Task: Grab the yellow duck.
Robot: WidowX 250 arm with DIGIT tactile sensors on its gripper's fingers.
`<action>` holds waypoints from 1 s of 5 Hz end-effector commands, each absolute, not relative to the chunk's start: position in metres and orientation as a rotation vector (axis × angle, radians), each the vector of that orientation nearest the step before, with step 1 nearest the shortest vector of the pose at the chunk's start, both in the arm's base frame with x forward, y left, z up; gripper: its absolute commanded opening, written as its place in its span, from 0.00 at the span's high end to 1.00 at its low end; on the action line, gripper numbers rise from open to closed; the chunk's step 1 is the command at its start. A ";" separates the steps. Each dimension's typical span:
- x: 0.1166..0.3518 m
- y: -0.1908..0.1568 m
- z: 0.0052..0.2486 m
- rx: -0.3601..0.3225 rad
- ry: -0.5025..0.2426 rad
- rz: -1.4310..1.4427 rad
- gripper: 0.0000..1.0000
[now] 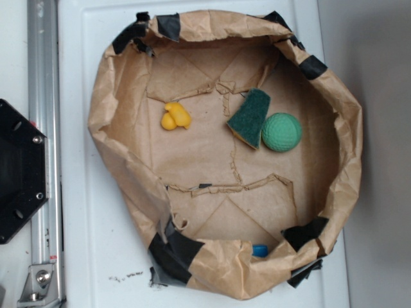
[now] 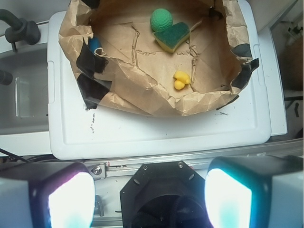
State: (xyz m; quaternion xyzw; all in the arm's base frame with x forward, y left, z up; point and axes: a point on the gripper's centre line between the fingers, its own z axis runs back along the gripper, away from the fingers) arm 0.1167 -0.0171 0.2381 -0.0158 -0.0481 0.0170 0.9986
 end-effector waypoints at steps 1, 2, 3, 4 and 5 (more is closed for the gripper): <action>0.117 -0.017 0.238 -0.032 -0.096 0.034 0.00; 0.154 -0.004 0.219 -0.019 -0.064 -0.016 0.00; 0.154 -0.004 0.219 -0.019 -0.064 -0.016 0.00; 0.154 -0.004 0.219 -0.019 -0.064 -0.016 0.00; 0.154 -0.004 0.219 -0.019 -0.064 -0.016 0.00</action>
